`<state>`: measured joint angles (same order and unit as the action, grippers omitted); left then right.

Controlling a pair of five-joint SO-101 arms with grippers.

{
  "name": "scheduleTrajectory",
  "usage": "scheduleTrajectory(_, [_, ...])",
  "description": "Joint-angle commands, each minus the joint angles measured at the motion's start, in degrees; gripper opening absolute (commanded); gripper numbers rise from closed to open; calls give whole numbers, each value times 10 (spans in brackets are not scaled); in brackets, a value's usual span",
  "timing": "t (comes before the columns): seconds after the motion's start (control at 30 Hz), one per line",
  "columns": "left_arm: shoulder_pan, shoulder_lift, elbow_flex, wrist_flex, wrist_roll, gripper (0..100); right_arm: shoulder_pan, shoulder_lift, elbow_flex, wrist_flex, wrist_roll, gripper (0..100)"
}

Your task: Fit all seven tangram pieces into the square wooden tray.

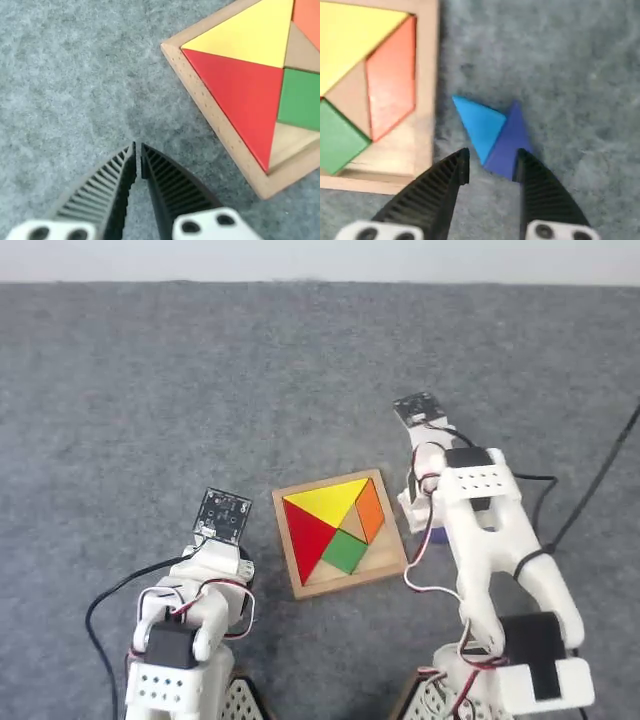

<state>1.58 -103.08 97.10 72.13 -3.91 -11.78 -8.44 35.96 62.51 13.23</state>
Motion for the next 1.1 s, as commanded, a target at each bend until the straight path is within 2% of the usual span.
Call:
scheduleTrajectory(0.0, [-3, -11, -6, 2, -2, 19, -7, -27, -16, 0, 29, 229])
scheduleTrajectory(0.1, [-3, -11, -6, 2, -2, 19, -6, -27, -12, 1, 80, 239])
scheduleTrajectory(0.37, [-3, -11, -6, 2, -2, 19, -36, -1, -5, -26, 136, 241])
scheduleTrajectory(0.73, [-3, -11, -6, 2, -2, 19, -44, 143, -66, -47, 152, 238])
scheduleTrajectory(1.07, [-3, -11, -6, 2, -2, 19, 40, 164, -73, -47, 153, 237])
